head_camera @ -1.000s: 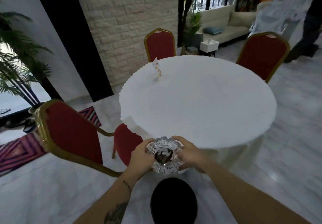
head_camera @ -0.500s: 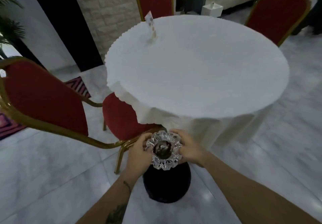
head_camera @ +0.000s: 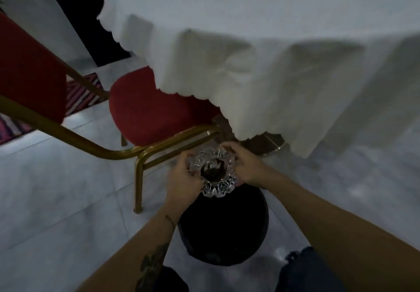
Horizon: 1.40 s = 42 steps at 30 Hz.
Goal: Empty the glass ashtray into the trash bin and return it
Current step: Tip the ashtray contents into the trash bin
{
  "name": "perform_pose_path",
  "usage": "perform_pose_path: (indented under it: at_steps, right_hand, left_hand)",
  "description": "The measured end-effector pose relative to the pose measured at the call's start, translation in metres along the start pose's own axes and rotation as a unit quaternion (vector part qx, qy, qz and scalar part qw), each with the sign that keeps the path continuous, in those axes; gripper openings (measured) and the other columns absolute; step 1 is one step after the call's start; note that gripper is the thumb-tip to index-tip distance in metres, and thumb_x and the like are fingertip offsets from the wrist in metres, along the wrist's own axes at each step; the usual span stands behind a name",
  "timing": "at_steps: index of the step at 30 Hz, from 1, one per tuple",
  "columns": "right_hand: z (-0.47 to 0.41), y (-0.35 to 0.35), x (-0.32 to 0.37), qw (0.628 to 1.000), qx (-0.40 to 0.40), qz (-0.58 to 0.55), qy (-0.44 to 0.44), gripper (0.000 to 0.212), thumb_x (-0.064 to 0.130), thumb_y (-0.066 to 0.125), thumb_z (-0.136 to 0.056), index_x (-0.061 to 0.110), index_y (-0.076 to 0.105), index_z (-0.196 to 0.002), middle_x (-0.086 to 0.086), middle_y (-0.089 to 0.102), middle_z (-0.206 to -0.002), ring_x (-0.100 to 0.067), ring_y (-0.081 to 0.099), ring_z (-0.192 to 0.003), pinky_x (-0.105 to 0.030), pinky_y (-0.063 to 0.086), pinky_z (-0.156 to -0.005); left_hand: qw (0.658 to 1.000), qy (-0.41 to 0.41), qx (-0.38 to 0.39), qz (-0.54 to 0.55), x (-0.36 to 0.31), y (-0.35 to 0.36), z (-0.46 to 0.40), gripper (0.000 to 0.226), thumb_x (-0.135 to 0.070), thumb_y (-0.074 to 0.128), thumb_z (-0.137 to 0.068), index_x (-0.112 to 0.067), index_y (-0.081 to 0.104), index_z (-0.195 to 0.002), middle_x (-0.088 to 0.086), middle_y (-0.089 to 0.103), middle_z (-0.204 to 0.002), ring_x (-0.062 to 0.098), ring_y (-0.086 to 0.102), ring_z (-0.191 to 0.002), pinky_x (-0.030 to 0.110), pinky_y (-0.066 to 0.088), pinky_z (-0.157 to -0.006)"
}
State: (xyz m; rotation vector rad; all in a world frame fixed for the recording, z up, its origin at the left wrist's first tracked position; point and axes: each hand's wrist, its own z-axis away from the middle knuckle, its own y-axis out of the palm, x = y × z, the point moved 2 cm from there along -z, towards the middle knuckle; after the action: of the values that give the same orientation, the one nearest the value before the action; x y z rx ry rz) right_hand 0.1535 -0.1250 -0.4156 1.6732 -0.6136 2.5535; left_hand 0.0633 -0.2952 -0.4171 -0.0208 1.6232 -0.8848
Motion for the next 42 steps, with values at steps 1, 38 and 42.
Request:
perform_pose_path:
  at_steps: [1, 38, 42]
  right_hand:
    - [-0.006, 0.002, -0.010, 1.000, 0.004, 0.003, -0.007, 0.059, 0.002, 0.067, -0.087, 0.038, 0.053, -0.131, -0.008, 0.066, -0.121, -0.048, 0.065, -0.111, -0.069, 0.052, -0.092]
    - [0.007, 0.032, -0.082, 0.853, -0.132, 0.389, -0.323, 0.047, 0.000, 0.066, -0.071, 0.010, 0.054, -0.116, -0.012, 0.050, -0.127, -0.030, 0.060, -0.097, -0.043, 0.058, -0.075]
    - [0.013, 0.033, -0.090, 0.848, -0.121, 0.400, -0.325, 0.055, 0.000, 0.068, -0.069, 0.010, 0.056, -0.122, -0.015, 0.054, -0.141, -0.032, 0.059, -0.118, -0.037, 0.052, -0.097]
  left_hand:
    - [1.000, 0.002, -0.002, -0.004, 0.010, 0.007, -0.002, 0.036, -0.004, 0.064, -0.089, -0.032, 0.054, -0.111, -0.014, 0.067, -0.076, 0.011, 0.065, -0.065, 0.039, 0.055, -0.061]
    - [0.894, 0.376, 0.096, -0.222, 0.078, 0.034, 0.008, 0.058, -0.002, 0.069, -0.082, -0.012, 0.058, -0.137, 0.010, 0.060, -0.139, 0.030, 0.057, -0.126, 0.046, 0.054, -0.100]
    - [0.871, 0.413, 0.104, -0.245, 0.079, 0.033, 0.013, 0.060, 0.002, 0.061, -0.083, -0.015, 0.055, -0.139, 0.010, 0.058, -0.143, 0.032, 0.056, -0.130, 0.047, 0.056, -0.098]
